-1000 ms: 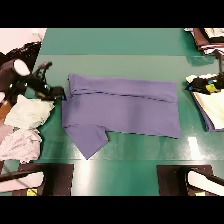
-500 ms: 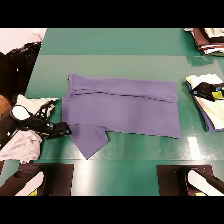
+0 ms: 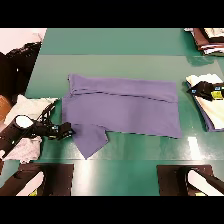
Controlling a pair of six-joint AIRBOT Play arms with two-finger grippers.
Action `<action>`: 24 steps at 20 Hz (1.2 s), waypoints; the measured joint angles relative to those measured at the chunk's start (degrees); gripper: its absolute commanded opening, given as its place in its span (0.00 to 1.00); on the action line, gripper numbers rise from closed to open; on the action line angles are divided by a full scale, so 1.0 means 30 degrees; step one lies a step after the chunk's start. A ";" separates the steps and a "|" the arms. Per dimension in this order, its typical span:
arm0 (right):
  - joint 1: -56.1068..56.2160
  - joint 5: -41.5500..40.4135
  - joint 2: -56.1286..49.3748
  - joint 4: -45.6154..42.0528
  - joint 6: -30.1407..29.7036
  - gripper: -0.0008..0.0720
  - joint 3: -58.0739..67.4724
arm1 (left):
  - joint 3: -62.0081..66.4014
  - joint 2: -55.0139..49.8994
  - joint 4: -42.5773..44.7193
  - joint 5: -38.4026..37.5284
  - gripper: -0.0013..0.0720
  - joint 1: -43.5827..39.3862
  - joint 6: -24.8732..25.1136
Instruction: Fold the shirts.
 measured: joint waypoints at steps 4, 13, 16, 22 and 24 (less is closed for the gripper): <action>-0.1042 0.0969 0.0510 -0.0284 -0.0168 0.57 -0.1443 | 0.0189 0.0015 -0.0845 -0.0211 0.05 -0.0015 0.0685; -0.5559 0.1865 0.0328 -0.1960 -0.0590 0.57 -0.8524 | 0.1647 0.0015 -0.1100 -0.1260 0.05 -0.0015 0.2018; -0.5909 0.1450 -0.0750 -0.0823 -0.0889 0.53 -0.9566 | 0.1734 0.0015 -0.1122 -0.1341 0.05 -0.0015 0.2186; -0.4437 0.1239 -0.1843 -0.0364 -0.1100 0.04 -1.0134 | 0.1785 0.0058 -0.0721 -0.1829 0.05 -0.0015 0.2273; -0.3869 0.1217 -0.1654 -0.0576 -0.1268 0.04 -1.0156 | 0.1785 0.0517 0.0102 -0.2492 0.05 -0.0015 0.2171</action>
